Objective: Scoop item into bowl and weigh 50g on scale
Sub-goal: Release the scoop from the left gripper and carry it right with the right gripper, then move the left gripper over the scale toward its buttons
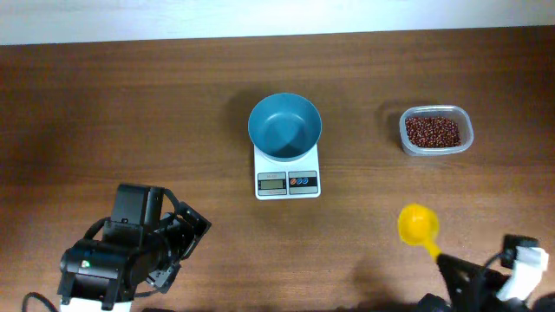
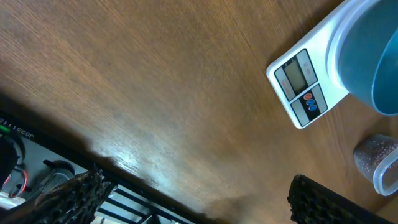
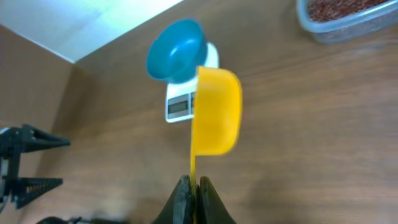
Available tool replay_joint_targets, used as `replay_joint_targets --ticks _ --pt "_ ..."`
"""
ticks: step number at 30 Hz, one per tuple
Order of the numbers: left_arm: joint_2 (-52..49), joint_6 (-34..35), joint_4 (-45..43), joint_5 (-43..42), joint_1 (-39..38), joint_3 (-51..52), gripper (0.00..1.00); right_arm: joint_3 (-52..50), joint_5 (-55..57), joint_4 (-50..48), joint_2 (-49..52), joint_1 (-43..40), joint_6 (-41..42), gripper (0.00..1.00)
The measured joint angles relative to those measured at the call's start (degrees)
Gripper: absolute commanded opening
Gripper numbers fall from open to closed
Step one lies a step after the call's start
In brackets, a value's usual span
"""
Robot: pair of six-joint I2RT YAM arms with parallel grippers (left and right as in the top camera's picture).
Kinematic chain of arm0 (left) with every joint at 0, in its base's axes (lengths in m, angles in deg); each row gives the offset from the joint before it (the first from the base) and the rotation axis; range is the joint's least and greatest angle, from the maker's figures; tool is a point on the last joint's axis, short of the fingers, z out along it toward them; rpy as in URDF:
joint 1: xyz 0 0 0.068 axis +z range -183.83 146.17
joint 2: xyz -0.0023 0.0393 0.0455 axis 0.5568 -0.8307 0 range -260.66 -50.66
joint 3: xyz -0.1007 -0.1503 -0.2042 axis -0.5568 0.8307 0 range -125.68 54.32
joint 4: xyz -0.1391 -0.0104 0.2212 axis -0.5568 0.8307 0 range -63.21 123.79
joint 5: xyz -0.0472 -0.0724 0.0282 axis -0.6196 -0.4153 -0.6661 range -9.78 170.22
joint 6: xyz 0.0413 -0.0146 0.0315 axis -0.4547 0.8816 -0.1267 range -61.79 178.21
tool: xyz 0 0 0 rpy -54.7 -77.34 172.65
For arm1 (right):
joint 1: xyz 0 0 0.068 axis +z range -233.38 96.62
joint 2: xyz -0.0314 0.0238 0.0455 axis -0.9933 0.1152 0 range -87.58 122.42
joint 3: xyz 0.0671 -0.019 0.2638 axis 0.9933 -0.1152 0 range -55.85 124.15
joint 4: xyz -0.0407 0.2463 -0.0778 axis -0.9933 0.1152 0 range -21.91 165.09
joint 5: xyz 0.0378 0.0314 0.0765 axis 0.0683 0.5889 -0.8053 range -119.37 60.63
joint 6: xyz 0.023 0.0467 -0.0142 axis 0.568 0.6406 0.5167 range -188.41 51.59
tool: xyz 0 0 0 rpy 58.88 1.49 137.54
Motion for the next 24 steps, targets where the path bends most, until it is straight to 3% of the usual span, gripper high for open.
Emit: replay_joint_targets --ticks 6,14,24 --pt "0.0 0.0 0.02 0.0 0.0 0.0 0.99 5.29 1.29 8.96 0.0 0.0 -2.6 0.04" --pt "0.0 0.0 1.31 0.0 0.0 0.0 0.99 14.47 -1.53 9.73 -0.02 0.0 -13.44 0.04" --pt "0.0 0.0 1.25 0.02 0.0 0.0 0.99 15.17 -12.57 9.66 -0.02 0.0 -22.73 0.04"
